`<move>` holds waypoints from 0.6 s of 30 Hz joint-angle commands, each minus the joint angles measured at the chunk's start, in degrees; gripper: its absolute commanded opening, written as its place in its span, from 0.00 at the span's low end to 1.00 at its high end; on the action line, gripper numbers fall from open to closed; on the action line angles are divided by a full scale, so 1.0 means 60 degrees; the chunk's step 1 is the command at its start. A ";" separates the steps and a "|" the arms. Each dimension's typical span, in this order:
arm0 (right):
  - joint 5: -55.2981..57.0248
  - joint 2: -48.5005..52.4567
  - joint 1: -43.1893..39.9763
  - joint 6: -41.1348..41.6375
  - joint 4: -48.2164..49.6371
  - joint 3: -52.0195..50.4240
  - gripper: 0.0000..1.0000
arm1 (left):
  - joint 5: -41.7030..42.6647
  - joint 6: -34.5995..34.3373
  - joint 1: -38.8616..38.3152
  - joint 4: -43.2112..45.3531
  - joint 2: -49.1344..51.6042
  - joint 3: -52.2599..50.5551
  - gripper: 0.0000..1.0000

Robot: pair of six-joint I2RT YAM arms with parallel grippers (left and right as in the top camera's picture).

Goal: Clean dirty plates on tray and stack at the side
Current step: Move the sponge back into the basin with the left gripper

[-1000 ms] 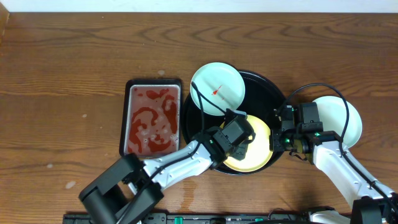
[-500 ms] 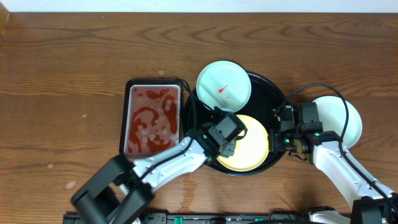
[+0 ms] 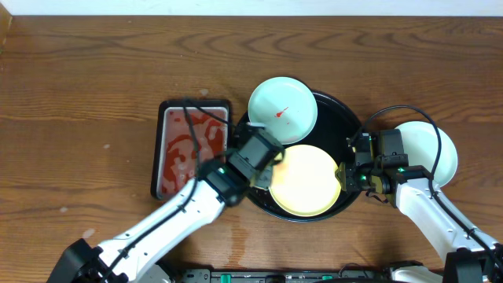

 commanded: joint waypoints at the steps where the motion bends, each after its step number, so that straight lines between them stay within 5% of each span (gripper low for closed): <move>1: 0.0044 -0.0018 -0.0015 0.0040 0.0058 -0.0058 0.39 | -0.0430 0.0652 0.0860 -0.0135 -0.0153 -0.0069 0.08; 18: -0.0226 0.0408 -0.0004 0.0295 0.0251 -0.0069 0.36 | -0.0379 0.1843 0.4204 -0.0029 0.1311 -0.0087 0.08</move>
